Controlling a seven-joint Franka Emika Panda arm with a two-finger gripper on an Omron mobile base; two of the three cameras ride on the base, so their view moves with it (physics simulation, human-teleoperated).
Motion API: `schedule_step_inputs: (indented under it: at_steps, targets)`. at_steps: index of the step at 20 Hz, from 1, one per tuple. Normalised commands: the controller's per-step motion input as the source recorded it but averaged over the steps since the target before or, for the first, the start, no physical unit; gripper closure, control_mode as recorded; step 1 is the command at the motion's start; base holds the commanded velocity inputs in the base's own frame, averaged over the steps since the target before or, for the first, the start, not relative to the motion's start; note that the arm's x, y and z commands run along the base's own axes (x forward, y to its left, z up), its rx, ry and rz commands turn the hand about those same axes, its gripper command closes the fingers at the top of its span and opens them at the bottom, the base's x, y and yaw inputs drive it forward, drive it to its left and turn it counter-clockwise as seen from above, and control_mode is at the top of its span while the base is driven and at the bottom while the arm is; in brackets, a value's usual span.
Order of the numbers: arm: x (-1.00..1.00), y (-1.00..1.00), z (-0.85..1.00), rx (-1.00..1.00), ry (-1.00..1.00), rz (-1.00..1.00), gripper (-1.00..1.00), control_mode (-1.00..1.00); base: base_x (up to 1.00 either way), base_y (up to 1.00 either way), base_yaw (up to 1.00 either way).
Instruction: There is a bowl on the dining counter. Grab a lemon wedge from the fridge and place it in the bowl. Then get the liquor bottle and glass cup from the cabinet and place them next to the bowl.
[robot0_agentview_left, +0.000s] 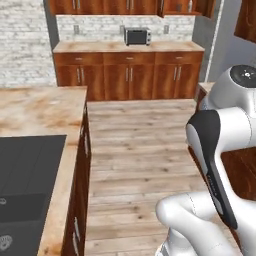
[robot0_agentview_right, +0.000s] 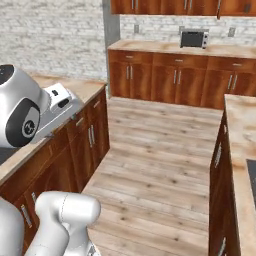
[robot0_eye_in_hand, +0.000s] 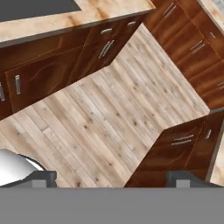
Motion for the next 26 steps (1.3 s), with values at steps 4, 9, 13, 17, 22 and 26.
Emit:
schedule_step_inputs:
  at_steps: [4,9,13,17,22,26]
  targets:
    - [0.0,0.0,0.0,0.0,0.0,0.0,-1.0,1.0,1.0,-0.34,0.11]
    - [0.0,0.0,0.0,0.0,0.0,0.0,-1.0,1.0,1.0,-0.52,0.02]
    - [0.0,0.0,0.0,0.0,0.0,0.0,-1.0,1.0,1.0,-0.74,0.0]
    - [0.0,0.0,0.0,0.0,0.0,0.0,-1.0,1.0,1.0,-0.73,0.0]
    - [0.0,0.0,0.0,0.0,0.0,0.0,-1.0,1.0,1.0,-0.39,-0.01]
    - [0.0,0.0,0.0,0.0,0.0,0.0,-1.0,1.0,1.0,-0.15,-0.08]
